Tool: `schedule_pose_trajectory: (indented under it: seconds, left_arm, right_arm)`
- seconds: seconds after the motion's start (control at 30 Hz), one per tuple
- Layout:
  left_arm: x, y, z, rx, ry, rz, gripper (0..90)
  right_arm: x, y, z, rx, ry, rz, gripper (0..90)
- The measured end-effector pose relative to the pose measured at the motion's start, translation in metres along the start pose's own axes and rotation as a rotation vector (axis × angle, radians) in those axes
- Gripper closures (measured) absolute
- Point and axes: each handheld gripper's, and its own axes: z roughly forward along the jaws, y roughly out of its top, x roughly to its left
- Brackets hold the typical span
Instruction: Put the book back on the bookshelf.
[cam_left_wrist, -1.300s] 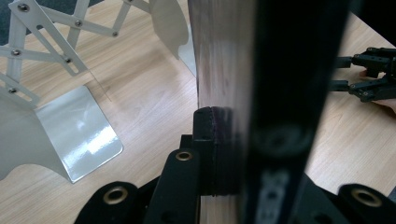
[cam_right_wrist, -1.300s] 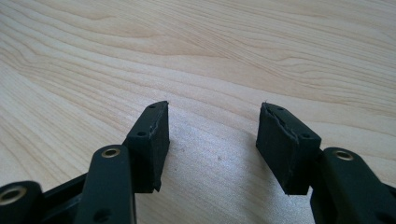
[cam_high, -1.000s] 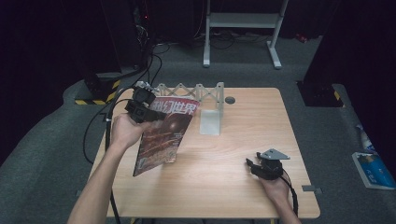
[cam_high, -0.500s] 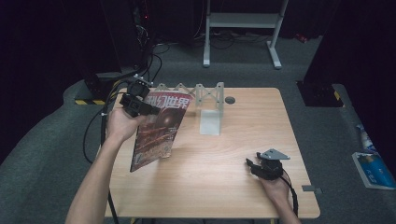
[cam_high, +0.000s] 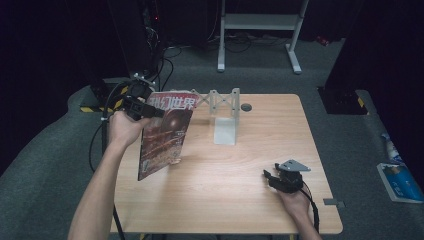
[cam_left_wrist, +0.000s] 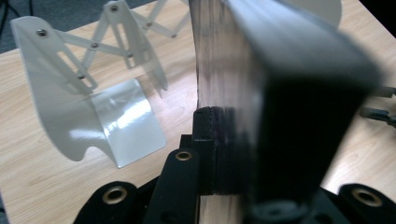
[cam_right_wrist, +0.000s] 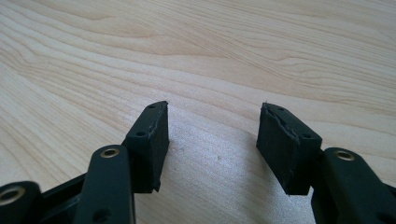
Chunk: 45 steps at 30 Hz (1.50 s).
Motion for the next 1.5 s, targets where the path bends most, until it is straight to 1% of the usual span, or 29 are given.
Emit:
schedule_pose_trajectory:
  seconds: [0.1,0.3,0.47,0.5,0.67,0.7,0.83,1.07,1.17,1.3,1.33,1.37,1.43,1.47,1.5]
  left_arm:
    - [0.005,-0.001,-0.001,-0.009,0.020,-0.012,82.8]
    - [0.013,-0.004,-0.003,-0.021,0.033,-0.038,82.9]
    - [0.017,-0.007,-0.002,-0.039,0.051,-0.050,83.1]
    - [0.018,-0.008,-0.002,-0.041,0.057,-0.044,83.1]
    - [0.022,-0.011,-0.002,-0.053,0.075,-0.053,83.1]
    - [0.022,-0.011,-0.003,-0.057,0.081,-0.058,83.1]
    - [0.022,-0.012,-0.004,-0.064,0.104,-0.042,83.1]
    - [0.022,-0.012,-0.004,-0.089,0.144,-0.044,83.1]
    - [0.022,-0.012,-0.004,-0.098,0.158,-0.038,83.1]
    - [0.023,-0.011,-0.003,-0.123,0.173,-0.055,83.1]
    - [0.022,-0.011,-0.003,-0.134,0.178,-0.058,83.2]
    - [0.022,-0.011,-0.004,-0.141,0.187,-0.052,83.2]
    - [0.022,-0.011,-0.004,-0.164,0.193,-0.062,83.3]
    - [0.022,-0.011,-0.004,-0.170,0.197,-0.061,83.3]
    - [0.022,-0.010,-0.003,-0.182,0.200,-0.070,83.3]
  right_arm:
    - [0.000,0.000,0.000,0.000,-0.001,0.000,43.3]
    - [0.000,0.000,0.000,0.000,-0.001,0.001,43.2]
    - [0.000,0.000,0.000,0.000,-0.002,0.001,43.2]
    - [0.000,0.000,0.000,0.000,-0.002,0.001,43.2]
    - [0.000,0.000,0.000,-0.002,-0.003,-0.002,43.1]
    - [0.000,0.000,0.000,-0.002,-0.003,-0.002,43.0]
    - [0.000,0.000,0.000,-0.002,-0.005,0.000,42.8]
    - [0.000,-0.001,0.000,-0.003,-0.005,-0.001,42.8]
    - [0.000,-0.001,0.000,-0.005,-0.006,-0.002,42.8]
    - [0.001,-0.001,0.000,-0.005,-0.007,-0.002,42.8]
    - [0.001,-0.001,0.000,-0.005,-0.006,0.000,42.8]
    - [0.001,-0.001,0.000,-0.005,-0.006,-0.003,42.8]
    - [0.001,-0.001,0.000,-0.006,-0.008,-0.005,42.8]
    - [0.001,-0.001,0.000,-0.007,-0.009,-0.007,42.8]
    - [0.001,-0.001,0.000,-0.007,-0.009,-0.008,42.8]
